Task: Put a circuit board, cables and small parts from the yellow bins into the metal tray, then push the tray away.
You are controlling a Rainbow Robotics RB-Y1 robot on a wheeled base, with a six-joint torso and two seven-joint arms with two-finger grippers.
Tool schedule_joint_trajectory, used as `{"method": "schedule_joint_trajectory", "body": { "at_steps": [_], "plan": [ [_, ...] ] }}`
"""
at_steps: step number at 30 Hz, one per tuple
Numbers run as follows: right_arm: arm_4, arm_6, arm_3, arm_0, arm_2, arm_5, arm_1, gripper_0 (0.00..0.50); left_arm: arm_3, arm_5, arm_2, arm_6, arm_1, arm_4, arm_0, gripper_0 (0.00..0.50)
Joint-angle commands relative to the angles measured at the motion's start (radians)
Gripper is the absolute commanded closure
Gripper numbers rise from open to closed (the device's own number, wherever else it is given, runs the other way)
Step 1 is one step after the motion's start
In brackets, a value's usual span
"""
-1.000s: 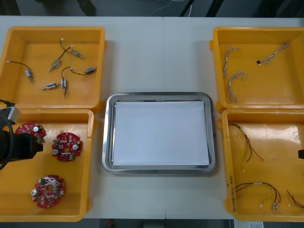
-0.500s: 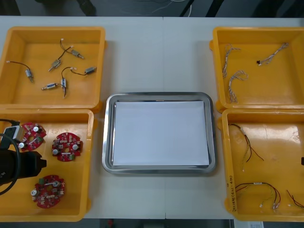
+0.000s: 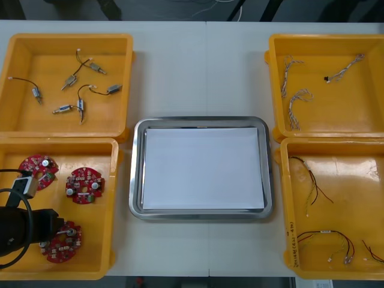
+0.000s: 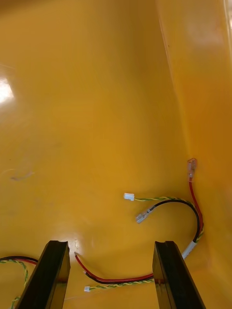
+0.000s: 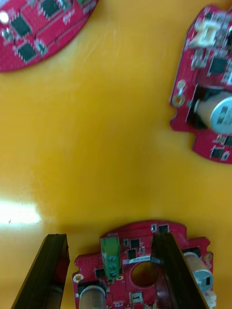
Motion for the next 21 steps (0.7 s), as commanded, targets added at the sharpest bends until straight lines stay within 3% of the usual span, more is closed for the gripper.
{"method": "schedule_joint_trajectory", "body": {
  "at_steps": [1, 12, 19, 20, 21],
  "plan": [
    [0.022, -0.103, 0.018, -0.024, -0.017, -0.008, 0.031, 0.000, -0.030, -0.028, -0.019, -0.045, 0.047, -0.016, 0.055, 0.000],
    [0.072, -0.271, 0.060, -0.037, 0.008, -0.015, 0.048, 0.000, -0.029, -0.033, -0.048, -0.040, 0.059, -0.042, 0.054, 0.000],
    [0.086, -0.278, 0.131, -0.056, 0.035, -0.065, 0.063, 0.000, -0.029, -0.034, -0.051, -0.039, 0.059, -0.046, 0.052, 0.000],
    [0.089, -0.281, 0.145, -0.056, 0.043, -0.081, 0.063, 0.000, -0.029, -0.034, -0.051, -0.039, 0.059, -0.048, 0.052, 0.042],
    [0.091, -0.284, 0.156, -0.056, 0.051, -0.094, 0.063, 0.000, -0.029, -0.034, -0.051, -0.039, 0.059, -0.048, 0.051, 0.154]
  ]
}}
